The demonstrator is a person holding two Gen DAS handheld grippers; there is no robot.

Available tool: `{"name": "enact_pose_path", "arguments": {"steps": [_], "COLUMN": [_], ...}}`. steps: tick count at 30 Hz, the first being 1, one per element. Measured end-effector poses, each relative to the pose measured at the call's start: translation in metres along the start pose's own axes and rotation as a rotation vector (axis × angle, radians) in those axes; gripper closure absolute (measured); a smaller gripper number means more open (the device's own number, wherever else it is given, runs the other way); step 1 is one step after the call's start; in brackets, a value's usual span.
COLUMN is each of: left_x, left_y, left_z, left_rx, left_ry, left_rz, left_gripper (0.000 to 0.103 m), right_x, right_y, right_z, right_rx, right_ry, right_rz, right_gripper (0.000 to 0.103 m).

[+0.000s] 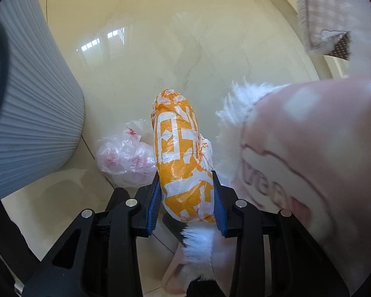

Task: Collect trash
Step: 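Lower both tools toward the pink-white plastic bag on the floor beside the bin, then close the left gripper on the pink-white plastic bag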

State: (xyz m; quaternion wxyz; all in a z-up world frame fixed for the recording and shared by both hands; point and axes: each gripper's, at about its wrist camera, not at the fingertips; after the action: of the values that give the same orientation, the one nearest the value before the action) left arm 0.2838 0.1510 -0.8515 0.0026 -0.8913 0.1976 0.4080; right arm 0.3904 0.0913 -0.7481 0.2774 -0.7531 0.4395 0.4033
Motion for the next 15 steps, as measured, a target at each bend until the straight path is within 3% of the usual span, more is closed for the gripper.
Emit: {"name": "enact_pose_path", "arguments": {"steps": [9,15], "left_x": [0.039,0.049], "left_y": [-0.007,-0.01], "left_z": [-0.007,-0.014], "left_rx": [0.11,0.14], "left_ry": [-0.034,-0.014], "left_rz": [0.045,0.044], "left_gripper": [0.032,0.032], "right_x": [0.03,0.04], "right_y": [-0.006,-0.011], "right_z": [0.006,0.008], "right_rx": [-0.007,0.009], "right_ry": [0.015,0.015], "right_rz": [0.03,0.041], "right_gripper": [0.067,0.067]}}
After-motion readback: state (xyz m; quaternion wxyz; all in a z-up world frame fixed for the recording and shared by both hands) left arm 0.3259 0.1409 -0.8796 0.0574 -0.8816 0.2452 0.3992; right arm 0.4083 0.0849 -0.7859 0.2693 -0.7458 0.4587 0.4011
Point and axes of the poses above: each gripper's, at about its wrist camera, not at the fingertips, and x roughly the way its jaws point, z to its left, y to its underside, and after that the axes turned 13 degrees about y, right-handed
